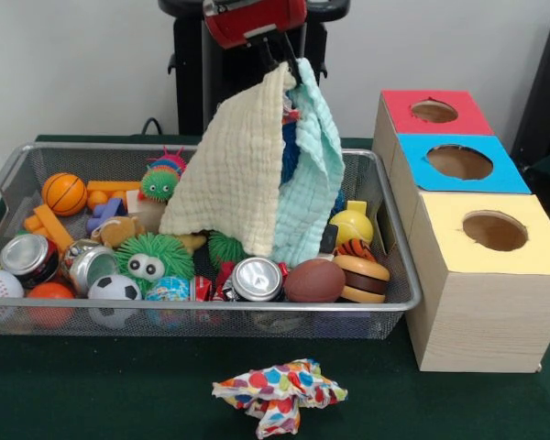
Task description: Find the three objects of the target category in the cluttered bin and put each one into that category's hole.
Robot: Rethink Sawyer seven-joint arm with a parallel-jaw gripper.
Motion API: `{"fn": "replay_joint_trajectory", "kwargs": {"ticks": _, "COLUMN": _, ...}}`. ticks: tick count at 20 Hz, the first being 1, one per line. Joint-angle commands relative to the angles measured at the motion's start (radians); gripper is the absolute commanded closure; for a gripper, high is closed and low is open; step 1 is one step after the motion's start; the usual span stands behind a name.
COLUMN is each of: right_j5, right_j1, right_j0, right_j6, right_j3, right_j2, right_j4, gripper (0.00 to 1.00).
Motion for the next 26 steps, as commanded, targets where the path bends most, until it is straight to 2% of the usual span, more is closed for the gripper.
{"fn": "replay_joint_trajectory", "kwargs": {"ticks": 1, "right_j5": 0.158, "right_j1": -0.026, "right_j0": 0.013, "right_j6": -0.019, "right_j3": -0.094, "right_j2": -0.045, "right_j4": 0.010, "gripper": 1.00}}
{"fn": "replay_joint_trajectory", "kwargs": {"ticks": 5, "right_j5": 0.222, "right_j1": -0.047, "right_j0": 0.022, "right_j6": -0.015, "right_j3": -0.108, "right_j2": -0.064, "right_j4": -0.003, "gripper": 1.00}}
{"fn": "replay_joint_trajectory", "kwargs": {"ticks": 7, "right_j5": 0.247, "right_j1": -0.059, "right_j0": 0.029, "right_j6": -0.022, "right_j3": -0.122, "right_j2": -0.089, "right_j4": -0.042, "gripper": 1.00}}
{"fn": "replay_joint_trajectory", "kwargs": {"ticks": 11, "right_j5": 0.245, "right_j1": -0.061, "right_j0": 0.032, "right_j6": -0.057, "right_j3": -0.144, "right_j2": -0.132, "right_j4": -0.138, "gripper": 1.00}}
{"fn": "replay_joint_trajectory", "kwargs": {"ticks": 15, "right_j5": 0.232, "right_j1": -0.039, "right_j0": 0.021, "right_j6": -0.150, "right_j3": -0.180, "right_j2": -0.137, "right_j4": -0.262, "gripper": 1.00}}
{"fn": "replay_joint_trajectory", "kwargs": {"ticks": 18, "right_j5": 0.250, "right_j1": -0.031, "right_j0": -0.027, "right_j6": -0.244, "right_j3": -0.200, "right_j2": -0.111, "right_j4": -0.313, "gripper": 1.00}}
{"fn": "replay_joint_trajectory", "kwargs": {"ticks": 22, "right_j5": 0.255, "right_j1": 0.000, "right_j0": -0.084, "right_j6": -0.308, "right_j3": -0.248, "right_j2": -0.085, "right_j4": -0.360, "gripper": 1.00}}
{"fn": "replay_joint_trajectory", "kwargs": {"ticks": 26, "right_j5": 0.307, "right_j1": -0.006, "right_j0": -0.136, "right_j6": -0.385, "right_j3": -0.268, "right_j2": -0.044, "right_j4": -0.366, "gripper": 1.00}}
